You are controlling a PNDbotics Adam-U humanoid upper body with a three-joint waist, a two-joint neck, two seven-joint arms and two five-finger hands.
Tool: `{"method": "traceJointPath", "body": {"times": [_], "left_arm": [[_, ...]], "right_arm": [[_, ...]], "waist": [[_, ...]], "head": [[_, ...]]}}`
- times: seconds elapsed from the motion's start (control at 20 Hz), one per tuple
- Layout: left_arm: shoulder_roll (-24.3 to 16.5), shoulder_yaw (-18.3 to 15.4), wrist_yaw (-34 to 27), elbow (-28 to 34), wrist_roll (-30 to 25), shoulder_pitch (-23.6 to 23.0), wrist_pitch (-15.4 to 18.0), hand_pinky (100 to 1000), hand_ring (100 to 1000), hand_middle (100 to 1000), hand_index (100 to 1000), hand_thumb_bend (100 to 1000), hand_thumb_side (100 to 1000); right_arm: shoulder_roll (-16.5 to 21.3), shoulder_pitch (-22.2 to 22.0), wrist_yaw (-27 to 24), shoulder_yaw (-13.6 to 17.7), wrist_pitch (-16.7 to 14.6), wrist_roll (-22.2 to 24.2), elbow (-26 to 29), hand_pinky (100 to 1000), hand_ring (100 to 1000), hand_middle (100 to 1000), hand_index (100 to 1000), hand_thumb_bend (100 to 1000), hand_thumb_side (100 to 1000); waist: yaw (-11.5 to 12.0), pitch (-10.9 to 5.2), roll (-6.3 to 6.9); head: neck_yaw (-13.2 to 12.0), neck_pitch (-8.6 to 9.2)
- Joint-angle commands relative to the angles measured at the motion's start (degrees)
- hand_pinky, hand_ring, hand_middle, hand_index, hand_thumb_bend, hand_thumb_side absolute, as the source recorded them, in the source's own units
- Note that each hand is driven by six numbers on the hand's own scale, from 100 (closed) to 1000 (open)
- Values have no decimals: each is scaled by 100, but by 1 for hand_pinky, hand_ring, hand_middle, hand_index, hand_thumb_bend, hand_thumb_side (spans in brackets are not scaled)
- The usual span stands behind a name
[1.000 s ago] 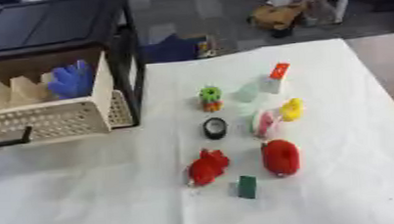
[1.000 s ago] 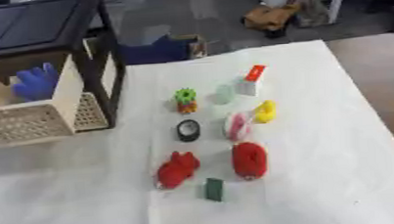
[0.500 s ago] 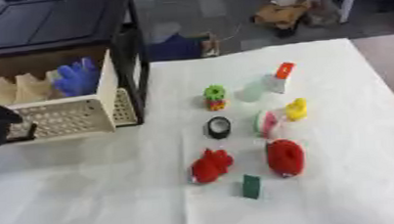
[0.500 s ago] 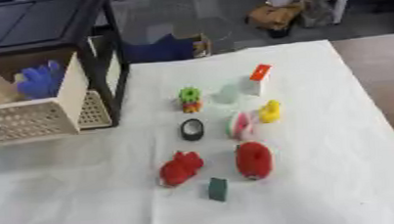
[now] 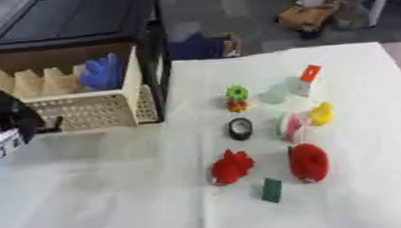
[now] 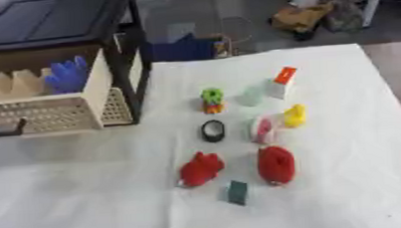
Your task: Pick up objects from table and place into drawer.
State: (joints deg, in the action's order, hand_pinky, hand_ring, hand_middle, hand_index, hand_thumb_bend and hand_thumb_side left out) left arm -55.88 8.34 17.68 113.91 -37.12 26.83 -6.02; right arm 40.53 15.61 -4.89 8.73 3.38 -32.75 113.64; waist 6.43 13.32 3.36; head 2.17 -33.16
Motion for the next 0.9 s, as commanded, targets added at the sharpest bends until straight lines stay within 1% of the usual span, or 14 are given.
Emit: {"method": "traceJointPath", "body": {"times": [0.05, 0.25, 0.5, 0.6, 0.65, 0.7, 0.75, 0.8, 0.9], "left_arm": [[-218, 19, -68, 68, -218, 27, -21, 500, 576, 578, 799, 100, 1000], [-272, 117, -337, 68, -348, -44, -186, 507, 585, 596, 844, 100, 1000], [-432, 216, -573, 68, -434, -136, -354, 502, 586, 598, 853, 100, 1000], [-458, 267, -636, 68, -466, -199, -413, 529, 621, 617, 868, 100, 1000], [-460, 307, -667, 68, -496, -235, -460, 550, 654, 659, 895, 100, 1000], [-467, 349, -689, 68, -543, -259, -515, 556, 662, 666, 899, 100, 1000], [-471, 392, -710, 68, -592, -279, -569, 602, 716, 714, 929, 100, 1000], [-478, 448, -732, 68, -654, -309, -634, 628, 744, 740, 948, 100, 1000], [-503, 560, -750, 68, -797, -379, -787, 639, 754, 749, 960, 100, 1000]], "right_arm": [[106, 49, 41, 85, -10, -36, 95, 748, 739, 719, 855, 100, 1000], [89, 37, 33, 112, -12, -62, 95, 747, 739, 718, 855, 100, 1000], [84, 19, 27, 126, -12, -72, 95, 747, 739, 716, 855, 100, 1000], [76, 11, 24, 130, -9, -73, 95, 746, 738, 715, 855, 100, 1000], [70, 7, 22, 132, -6, -72, 95, 746, 738, 715, 855, 100, 1000], [64, 2, 20, 133, -3, -70, 95, 746, 738, 715, 855, 100, 1000], [56, -2, 19, 136, -1, -69, 95, 746, 737, 714, 853, 100, 1000], [47, -6, 17, 140, 1, -69, 95, 745, 737, 713, 853, 100, 1000], [36, -11, 15, 146, 1, -69, 95, 745, 737, 713, 852, 100, 1000]], "waist": [[12, -114, -29], [-2, -128, -47], [-4, -137, -58], [-1, -135, -61], [-3, -132, -62], [-7, -129, -62], [-11, -126, -63], [-18, -122, -63], [-34, -113, -64]], "head": [[-64, 23], [-31, 33], [10, 62], [23, 66], [28, 70], [34, 73], [40, 76], [43, 78], [32, 85]]}}
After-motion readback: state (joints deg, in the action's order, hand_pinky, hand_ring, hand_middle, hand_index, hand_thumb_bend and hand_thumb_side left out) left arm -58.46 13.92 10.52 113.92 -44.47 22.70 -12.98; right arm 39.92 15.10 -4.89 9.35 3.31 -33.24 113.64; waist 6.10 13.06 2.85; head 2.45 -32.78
